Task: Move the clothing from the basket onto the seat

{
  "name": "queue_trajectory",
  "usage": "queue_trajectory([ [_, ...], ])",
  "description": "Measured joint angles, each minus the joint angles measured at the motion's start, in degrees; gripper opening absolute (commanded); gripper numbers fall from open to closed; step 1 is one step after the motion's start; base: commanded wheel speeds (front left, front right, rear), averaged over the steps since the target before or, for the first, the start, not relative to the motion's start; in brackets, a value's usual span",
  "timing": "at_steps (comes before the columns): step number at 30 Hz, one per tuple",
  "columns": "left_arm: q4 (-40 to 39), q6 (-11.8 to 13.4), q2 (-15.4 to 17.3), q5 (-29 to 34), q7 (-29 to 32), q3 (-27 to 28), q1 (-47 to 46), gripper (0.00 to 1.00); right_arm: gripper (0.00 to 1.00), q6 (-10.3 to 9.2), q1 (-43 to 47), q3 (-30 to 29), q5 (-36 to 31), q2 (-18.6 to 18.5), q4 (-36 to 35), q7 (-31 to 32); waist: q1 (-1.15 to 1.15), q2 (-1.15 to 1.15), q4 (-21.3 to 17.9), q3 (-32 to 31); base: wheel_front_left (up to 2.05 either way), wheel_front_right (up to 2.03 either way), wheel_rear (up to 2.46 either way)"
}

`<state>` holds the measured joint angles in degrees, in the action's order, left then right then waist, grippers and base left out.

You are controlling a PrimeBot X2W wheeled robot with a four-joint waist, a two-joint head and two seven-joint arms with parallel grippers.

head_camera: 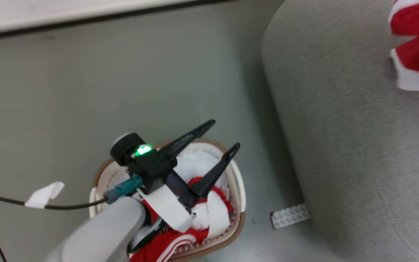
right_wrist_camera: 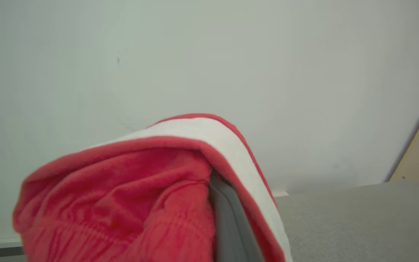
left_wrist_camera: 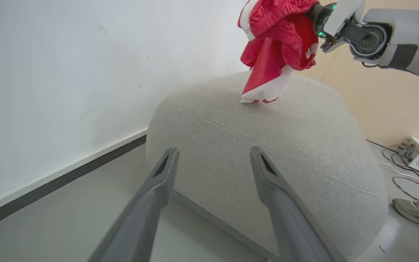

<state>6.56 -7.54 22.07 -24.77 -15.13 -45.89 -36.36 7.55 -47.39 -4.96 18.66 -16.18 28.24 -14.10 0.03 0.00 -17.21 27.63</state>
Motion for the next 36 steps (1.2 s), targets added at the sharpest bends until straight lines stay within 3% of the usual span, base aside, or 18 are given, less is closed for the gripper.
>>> queue_trajectory([
  [10,-2.38,0.01,2.44,-0.37,-0.01,1.43,-3.21,1.00,0.00,0.01,-11.69,-5.42,-9.71,-6.80,11.10,5.58,0.00,0.00,6.29,10.20,0.00,0.00,0.00],
  [15,-2.74,0.01,2.11,-0.49,-0.01,2.15,-3.34,1.00,0.00,0.01,-12.91,-6.38,-16.46,-8.88,18.07,14.35,0.00,0.00,9.43,12.48,0.00,0.00,0.00],
  [18,-2.70,0.01,1.77,-0.55,-0.01,2.63,-3.30,1.00,0.00,0.01,-13.23,-7.36,-17.62,-9.07,21.75,21.04,0.00,0.00,10.60,12.73,0.00,0.00,0.00],
  [21,-2.54,0.01,1.22,-0.56,-0.01,2.91,-3.21,1.00,0.00,0.01,-13.57,-8.22,-17.78,-9.39,22.87,23.23,-0.01,-0.01,10.85,11.81,0.00,0.00,0.00],
  [23,-2.36,0.01,0.78,-0.57,-0.01,3.02,-3.07,1.00,0.71,0.01,-13.58,-8.03,-18.12,-9.79,23.63,23.63,-0.01,0.00,10.92,11.02,0.00,0.00,0.00],
  [24,-2.20,0.01,0.59,-0.58,-0.01,3.07,-2.97,1.00,1.00,0.01,-13.57,-7.77,-18.13,-9.78,23.95,23.64,-0.02,0.00,10.92,10.56,0.00,0.00,0.00],
  [36,1.85,0.01,-2.10,-1.49,-0.01,4.45,1.76,1.00,1.00,0.01,-9.07,-1.43,-15.24,-8.58,27.46,24.23,-0.03,0.00,10.09,0.44,0.00,0.00,0.00],
])
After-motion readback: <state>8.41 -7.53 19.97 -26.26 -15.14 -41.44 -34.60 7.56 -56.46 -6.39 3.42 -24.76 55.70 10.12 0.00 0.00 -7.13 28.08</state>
